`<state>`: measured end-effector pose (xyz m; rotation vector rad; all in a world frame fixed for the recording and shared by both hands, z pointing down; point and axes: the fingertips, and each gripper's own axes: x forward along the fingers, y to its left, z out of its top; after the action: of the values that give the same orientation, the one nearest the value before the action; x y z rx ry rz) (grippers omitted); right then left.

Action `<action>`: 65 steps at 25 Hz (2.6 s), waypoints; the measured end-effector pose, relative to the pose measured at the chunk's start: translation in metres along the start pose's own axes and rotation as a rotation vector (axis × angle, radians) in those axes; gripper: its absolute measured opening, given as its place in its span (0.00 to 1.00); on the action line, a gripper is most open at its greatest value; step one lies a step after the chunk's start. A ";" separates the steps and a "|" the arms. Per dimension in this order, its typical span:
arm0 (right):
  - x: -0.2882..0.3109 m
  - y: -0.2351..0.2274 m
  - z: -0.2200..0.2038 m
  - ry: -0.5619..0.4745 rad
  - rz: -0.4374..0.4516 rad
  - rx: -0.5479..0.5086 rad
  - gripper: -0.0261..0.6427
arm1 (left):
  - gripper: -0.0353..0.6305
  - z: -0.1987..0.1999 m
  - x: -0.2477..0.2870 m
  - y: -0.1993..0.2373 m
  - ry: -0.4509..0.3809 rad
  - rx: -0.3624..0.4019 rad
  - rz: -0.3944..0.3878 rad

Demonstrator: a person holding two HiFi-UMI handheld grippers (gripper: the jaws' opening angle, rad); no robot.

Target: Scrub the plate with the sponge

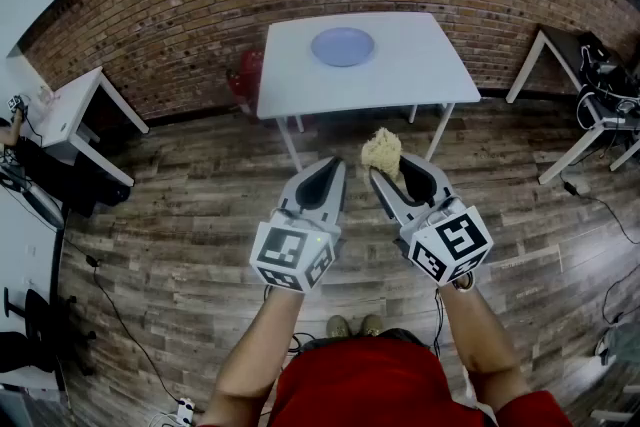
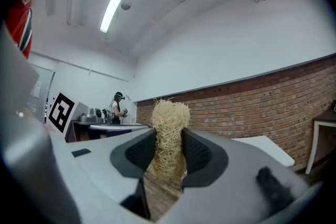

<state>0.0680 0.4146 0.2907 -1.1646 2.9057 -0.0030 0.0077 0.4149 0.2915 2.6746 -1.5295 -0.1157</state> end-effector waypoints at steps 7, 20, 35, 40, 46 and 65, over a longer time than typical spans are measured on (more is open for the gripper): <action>-0.001 -0.006 -0.002 0.002 0.000 0.004 0.27 | 0.08 -0.001 0.004 -0.001 0.002 0.002 0.005; -0.014 -0.038 0.005 -0.032 0.025 0.039 0.27 | 0.08 -0.001 0.023 -0.012 -0.001 0.018 0.055; -0.011 -0.083 -0.008 -0.017 0.041 0.048 0.27 | 0.08 -0.004 0.059 -0.001 -0.011 0.034 0.106; 0.024 -0.102 -0.010 -0.020 0.033 0.029 0.27 | 0.08 -0.005 0.085 0.031 -0.020 0.045 0.104; 0.089 -0.132 -0.010 -0.013 0.009 0.018 0.27 | 0.08 -0.006 0.127 0.090 -0.020 0.098 0.108; 0.282 -0.215 -0.023 0.054 -0.129 0.013 0.27 | 0.08 -0.003 0.254 0.278 0.002 0.075 0.027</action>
<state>0.0121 0.0647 0.3118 -1.3685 2.8653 -0.0556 -0.1017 0.0553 0.3092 2.7093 -1.6000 -0.0557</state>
